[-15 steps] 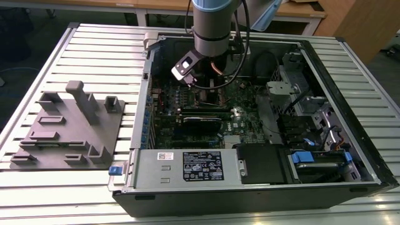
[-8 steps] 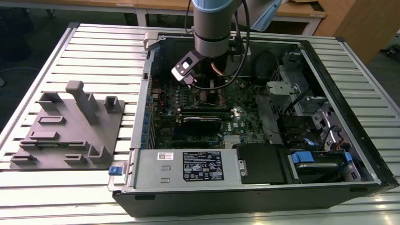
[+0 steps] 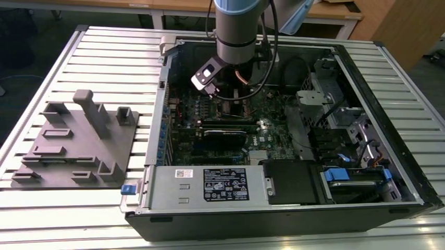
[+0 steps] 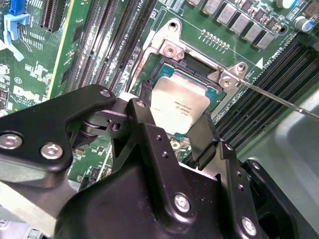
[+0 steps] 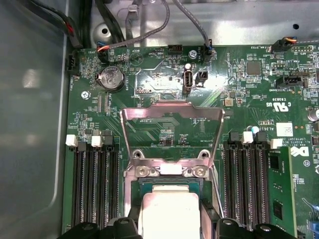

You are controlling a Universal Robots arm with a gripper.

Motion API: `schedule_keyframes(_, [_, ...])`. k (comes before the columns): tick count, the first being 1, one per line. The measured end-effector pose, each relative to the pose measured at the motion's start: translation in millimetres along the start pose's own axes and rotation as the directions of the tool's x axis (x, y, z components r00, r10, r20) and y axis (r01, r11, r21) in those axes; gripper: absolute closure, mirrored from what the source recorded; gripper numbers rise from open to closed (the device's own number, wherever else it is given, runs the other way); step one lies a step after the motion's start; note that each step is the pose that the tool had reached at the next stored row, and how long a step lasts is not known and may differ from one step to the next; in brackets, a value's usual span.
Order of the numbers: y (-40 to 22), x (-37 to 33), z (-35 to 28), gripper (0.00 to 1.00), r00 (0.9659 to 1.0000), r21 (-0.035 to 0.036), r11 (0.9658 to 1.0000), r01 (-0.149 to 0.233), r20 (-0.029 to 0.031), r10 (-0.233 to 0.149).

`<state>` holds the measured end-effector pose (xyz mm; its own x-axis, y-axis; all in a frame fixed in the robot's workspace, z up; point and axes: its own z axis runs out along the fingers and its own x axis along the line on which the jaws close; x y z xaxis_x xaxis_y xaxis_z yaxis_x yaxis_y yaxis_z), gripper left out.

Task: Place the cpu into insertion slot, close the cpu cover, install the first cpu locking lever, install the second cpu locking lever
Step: 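Place the cpu into insertion slot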

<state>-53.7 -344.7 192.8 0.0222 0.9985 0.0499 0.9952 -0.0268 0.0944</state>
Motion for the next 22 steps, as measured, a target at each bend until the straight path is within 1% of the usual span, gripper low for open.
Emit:
schedule_keyframes(4, [-0.4,-0.4,2.6,0.46,1.0000,0.0007,1.0000,0.000,0.0013,0.000])
schedule_keyframes(13, [-0.4,-0.3,3.5,0.46,1.0000,0.0002,1.0000,0.000,0.0004,0.000])
schedule_keyframes(15, [-0.3,0.0,4.3,0.45,1.0000,-0.0013,1.0000,0.000,-0.0015,0.000])
schedule_keyframes(16, [-0.3,0.0,4.3,0.45,1.0000,-0.0009,1.0000,0.000,-0.0013,0.000])
schedule_keyframes(17, [-0.3,0.0,4.2,0.40,1.0000,-0.0006,1.0000,0.000,-0.0010,0.000])
schedule_keyframes(19, [-0.4,-0.2,3.8,0.40,1.0000,0.0001,1.0000,0.000,0.0001,0.000])
schedule_keyframes(22, [-0.4,-0.2,3.7,0.40,1.0000,0.0000,1.0000,0.000,0.0002,0.000])
